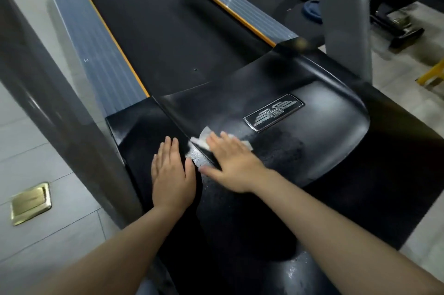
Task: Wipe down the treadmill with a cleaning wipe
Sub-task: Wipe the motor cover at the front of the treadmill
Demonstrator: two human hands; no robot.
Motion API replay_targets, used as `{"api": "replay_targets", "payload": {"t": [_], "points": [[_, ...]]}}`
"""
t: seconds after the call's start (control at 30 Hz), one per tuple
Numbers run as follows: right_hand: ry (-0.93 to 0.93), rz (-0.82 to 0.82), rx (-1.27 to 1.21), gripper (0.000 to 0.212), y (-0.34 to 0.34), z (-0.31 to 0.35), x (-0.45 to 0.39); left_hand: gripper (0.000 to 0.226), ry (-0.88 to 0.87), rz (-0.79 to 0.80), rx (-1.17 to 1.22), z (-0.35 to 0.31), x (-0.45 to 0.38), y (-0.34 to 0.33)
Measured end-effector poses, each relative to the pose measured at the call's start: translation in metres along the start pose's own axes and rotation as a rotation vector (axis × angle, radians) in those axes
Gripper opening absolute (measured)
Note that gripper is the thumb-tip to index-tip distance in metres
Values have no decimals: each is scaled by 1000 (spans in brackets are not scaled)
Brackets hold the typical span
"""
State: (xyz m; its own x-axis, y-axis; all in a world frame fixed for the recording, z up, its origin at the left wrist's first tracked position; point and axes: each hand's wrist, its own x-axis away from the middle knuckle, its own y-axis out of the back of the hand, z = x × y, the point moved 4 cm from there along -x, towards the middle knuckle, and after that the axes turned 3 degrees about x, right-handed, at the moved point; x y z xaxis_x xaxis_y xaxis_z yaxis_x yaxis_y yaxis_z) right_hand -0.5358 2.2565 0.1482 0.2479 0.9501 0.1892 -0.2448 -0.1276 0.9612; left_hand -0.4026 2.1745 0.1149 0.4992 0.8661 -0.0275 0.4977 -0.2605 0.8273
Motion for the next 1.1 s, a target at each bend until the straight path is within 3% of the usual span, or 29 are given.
{"api": "replay_targets", "payload": {"t": [0.13, 0.2, 0.33, 0.43, 0.57, 0.67, 0.8, 0.87, 0.93, 1.1], "points": [[-227, 0, 85, 78, 14, -66, -86, 62, 3, -1, 5, -1, 0, 0], [-278, -31, 55, 78, 17, -62, -103, 62, 1, 1, 2, 0, -1, 0], [43, 13, -95, 78, 5, 22, -73, 69, -6, 17, 22, 0, 0, 2], [92, 52, -169, 78, -1, 25, -77, 71, -15, 8, 11, -1, 0, 2], [-135, 18, 22, 80, 9, -34, -153, 79, -16, 21, -9, -3, 1, 3], [-308, 72, -87, 87, 13, -34, -199, 82, -20, 29, -32, -4, -2, 3], [49, 91, -157, 78, 4, 50, -182, 82, -42, 78, -117, -3, -2, 2], [110, 58, -132, 74, 2, 47, -176, 82, -51, 91, -130, -3, -3, 1], [33, 16, -25, 75, 4, 12, -192, 83, -74, 96, -106, -4, -3, 1], [-392, -56, 169, 82, 14, -78, -208, 84, -94, 92, -70, -1, -5, 1]]}}
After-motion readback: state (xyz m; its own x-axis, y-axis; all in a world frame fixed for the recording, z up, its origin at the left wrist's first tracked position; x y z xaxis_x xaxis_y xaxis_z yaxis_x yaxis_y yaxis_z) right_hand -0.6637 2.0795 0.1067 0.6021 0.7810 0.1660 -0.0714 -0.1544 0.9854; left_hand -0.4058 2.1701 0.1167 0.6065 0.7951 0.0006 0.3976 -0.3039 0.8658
